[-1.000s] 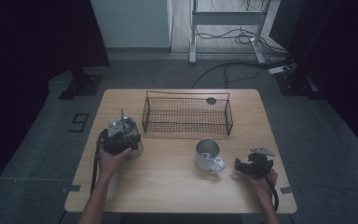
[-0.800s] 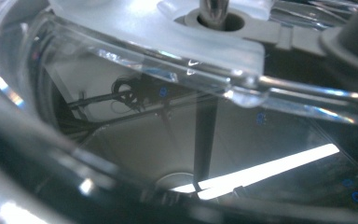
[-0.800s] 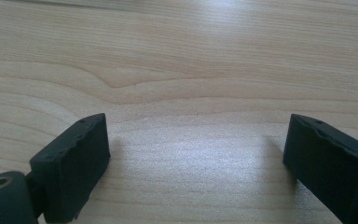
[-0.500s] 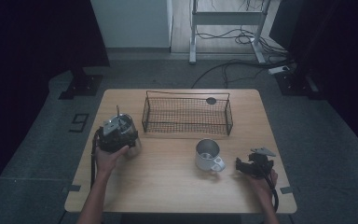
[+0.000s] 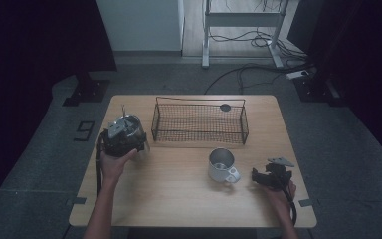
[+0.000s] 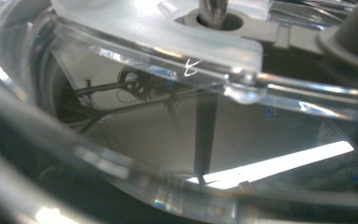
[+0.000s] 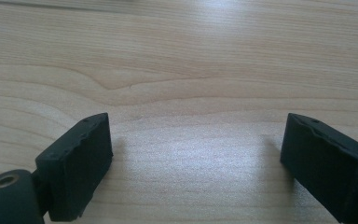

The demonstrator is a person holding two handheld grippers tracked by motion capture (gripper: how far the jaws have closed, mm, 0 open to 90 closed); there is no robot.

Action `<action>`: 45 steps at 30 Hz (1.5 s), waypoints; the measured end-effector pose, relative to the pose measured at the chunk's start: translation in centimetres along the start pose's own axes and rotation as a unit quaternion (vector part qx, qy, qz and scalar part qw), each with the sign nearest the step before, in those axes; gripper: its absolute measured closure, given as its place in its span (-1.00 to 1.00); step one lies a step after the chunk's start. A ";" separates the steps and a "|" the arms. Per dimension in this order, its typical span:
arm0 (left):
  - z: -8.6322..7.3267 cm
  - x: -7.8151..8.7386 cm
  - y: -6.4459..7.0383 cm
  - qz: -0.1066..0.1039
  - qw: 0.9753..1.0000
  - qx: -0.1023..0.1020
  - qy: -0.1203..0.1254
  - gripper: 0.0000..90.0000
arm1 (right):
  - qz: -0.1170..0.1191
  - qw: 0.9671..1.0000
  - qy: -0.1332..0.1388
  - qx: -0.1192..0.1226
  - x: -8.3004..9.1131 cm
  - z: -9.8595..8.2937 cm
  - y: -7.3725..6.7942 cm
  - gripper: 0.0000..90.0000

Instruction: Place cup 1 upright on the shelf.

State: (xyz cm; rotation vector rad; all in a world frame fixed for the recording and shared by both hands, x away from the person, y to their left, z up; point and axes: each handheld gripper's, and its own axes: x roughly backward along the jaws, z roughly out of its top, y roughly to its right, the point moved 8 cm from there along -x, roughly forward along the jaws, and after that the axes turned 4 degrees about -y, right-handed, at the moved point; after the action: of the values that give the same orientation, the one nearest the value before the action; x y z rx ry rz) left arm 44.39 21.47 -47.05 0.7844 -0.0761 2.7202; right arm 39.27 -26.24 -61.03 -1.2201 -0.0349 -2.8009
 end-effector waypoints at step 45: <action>5.4 1.8 2.1 -0.040 0.999 -0.011 0.028 -0.91 | -0.003 1.000 -0.001 -0.005 0.0 0.0 0.1 -0.79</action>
State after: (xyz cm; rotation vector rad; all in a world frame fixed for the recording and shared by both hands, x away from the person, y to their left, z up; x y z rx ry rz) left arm 45.08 19.22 -41.45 0.6899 -0.0596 2.6586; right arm 39.25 -26.30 -61.01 -1.2259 -0.0265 -2.8094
